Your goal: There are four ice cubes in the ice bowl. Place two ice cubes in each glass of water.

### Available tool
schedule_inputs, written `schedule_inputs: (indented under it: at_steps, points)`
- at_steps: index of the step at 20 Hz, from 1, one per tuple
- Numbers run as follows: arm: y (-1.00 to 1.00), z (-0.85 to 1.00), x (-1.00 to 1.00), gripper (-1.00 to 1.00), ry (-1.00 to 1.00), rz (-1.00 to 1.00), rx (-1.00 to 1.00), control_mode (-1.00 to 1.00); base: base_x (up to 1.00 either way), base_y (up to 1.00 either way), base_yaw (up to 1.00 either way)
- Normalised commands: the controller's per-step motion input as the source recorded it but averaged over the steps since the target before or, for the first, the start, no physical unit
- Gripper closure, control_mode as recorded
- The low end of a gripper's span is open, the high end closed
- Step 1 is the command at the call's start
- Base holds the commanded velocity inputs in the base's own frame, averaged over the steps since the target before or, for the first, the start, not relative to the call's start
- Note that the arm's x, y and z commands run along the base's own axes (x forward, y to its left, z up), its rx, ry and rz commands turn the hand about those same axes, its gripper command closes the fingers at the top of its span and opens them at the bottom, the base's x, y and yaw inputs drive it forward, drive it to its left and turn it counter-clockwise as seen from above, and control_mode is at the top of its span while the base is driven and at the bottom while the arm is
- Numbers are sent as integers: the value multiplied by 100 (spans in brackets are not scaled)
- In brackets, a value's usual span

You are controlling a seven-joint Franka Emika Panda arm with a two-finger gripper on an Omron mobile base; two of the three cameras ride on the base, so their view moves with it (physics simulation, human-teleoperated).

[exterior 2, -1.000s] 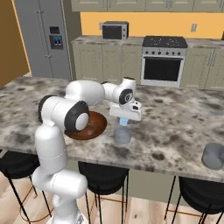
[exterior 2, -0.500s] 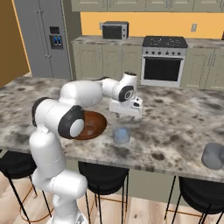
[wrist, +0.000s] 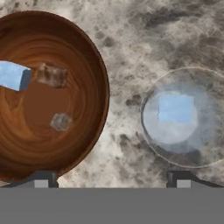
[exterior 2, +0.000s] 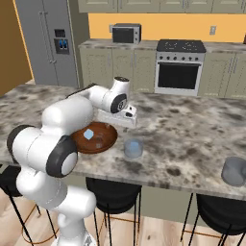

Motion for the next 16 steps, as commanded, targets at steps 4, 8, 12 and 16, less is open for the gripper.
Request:
schedule_inputs:
  at_steps: [4, 8, 12, 16]
  points:
    - [100, -3, 8, -100, 0, -1, 7, -100, 0, 0, 0]
    - [100, -18, 17, -100, 0, -4, 9, -100, 0, 0, 0]
    - [100, -43, 38, -100, 0, -9, 13, -100, 0, 0, 0]
    - [61, -26, 56, -100, -7, -11, 1, -100, 0, 0, 0]
